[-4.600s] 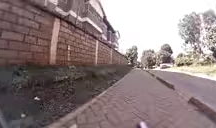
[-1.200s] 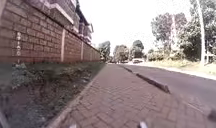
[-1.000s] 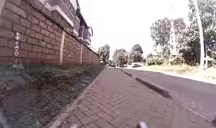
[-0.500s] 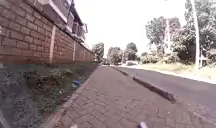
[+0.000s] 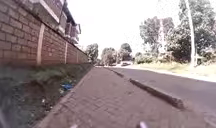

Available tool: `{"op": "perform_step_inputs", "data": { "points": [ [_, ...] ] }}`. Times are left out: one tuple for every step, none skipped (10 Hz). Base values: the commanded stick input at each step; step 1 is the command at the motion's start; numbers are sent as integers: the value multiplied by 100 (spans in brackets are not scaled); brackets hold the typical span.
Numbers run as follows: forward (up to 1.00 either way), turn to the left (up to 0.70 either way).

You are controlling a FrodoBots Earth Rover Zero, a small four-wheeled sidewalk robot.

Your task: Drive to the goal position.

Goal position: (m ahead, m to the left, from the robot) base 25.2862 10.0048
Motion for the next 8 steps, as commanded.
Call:
{"op": "perform_step_inputs", "data": {
  "points": [
    [100, 0],
    [100, 8],
    [100, 24],
    [100, 39],
    [100, 31],
    [100, 22],
    [100, 12],
    [100, 3]
  ]
}}
